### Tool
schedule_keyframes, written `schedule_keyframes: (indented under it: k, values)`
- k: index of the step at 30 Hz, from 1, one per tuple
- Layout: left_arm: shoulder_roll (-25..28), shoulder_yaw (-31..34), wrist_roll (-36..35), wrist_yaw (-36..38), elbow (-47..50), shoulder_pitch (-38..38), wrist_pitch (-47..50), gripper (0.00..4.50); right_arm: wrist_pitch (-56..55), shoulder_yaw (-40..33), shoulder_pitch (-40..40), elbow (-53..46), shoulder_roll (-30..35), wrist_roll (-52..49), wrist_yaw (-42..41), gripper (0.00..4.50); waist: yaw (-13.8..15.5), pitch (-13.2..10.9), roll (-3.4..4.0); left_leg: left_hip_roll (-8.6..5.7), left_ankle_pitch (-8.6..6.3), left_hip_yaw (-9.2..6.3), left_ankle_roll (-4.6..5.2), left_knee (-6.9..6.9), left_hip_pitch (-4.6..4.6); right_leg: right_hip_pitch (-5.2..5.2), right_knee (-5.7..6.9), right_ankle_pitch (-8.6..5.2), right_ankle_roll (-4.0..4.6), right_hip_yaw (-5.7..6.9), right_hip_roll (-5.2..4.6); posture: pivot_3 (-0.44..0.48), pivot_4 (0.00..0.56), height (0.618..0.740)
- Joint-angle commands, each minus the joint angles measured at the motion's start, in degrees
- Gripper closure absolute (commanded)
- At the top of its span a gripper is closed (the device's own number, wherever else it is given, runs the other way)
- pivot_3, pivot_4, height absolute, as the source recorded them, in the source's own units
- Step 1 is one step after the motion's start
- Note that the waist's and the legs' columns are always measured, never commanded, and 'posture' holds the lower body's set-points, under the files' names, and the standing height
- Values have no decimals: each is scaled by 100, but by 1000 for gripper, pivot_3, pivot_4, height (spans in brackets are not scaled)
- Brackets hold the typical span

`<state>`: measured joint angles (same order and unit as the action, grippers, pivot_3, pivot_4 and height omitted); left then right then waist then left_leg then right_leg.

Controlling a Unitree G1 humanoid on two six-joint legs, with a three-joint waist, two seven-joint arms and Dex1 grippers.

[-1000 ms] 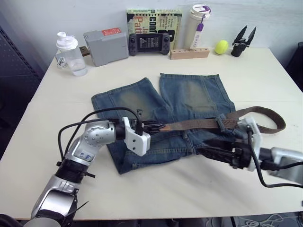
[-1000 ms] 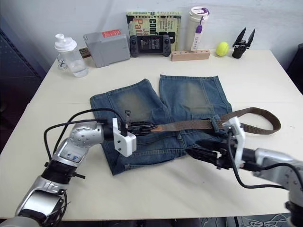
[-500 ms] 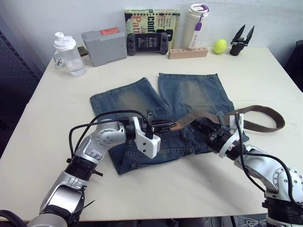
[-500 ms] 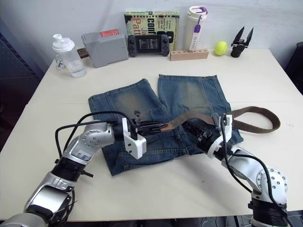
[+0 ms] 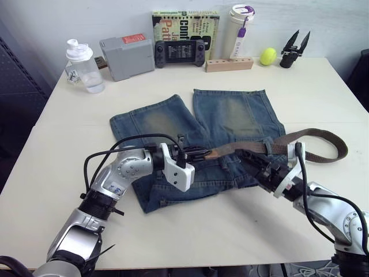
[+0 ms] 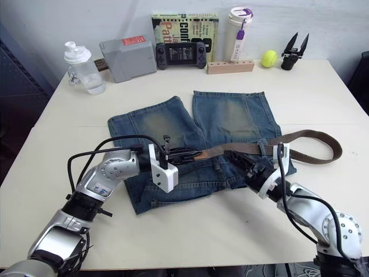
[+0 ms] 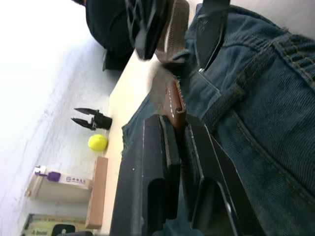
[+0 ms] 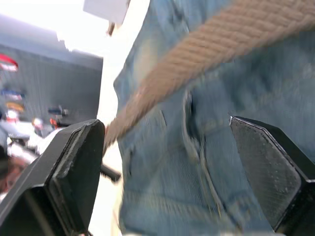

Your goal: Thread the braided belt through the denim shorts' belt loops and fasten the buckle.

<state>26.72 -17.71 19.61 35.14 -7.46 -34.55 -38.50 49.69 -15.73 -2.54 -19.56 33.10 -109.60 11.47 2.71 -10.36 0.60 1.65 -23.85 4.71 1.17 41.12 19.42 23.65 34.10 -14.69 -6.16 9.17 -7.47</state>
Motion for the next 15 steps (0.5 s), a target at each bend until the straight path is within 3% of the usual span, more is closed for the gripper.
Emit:
schedule_keyframes:
  k: [1, 15]
  values:
    - [57, -16, -160, -1, 138, -29, -159, 4500, -167, -5, -83, -272, 33, -59, -137, 170, -3, 0, 0, 1, 0, -1, 0, -1, -1, 0, 0, 0, 0, 0, 0, 0, 150, 726]
    - [147, -85, -242, 39, 241, 2, -377, 4500, -755, 150, -405, 226, -513, 112, 317, 170, 7, 0, 3, 0, 0, 1, 0, -2, 1, 1, -1, 0, 0, 2, -1, 0, 150, 726]
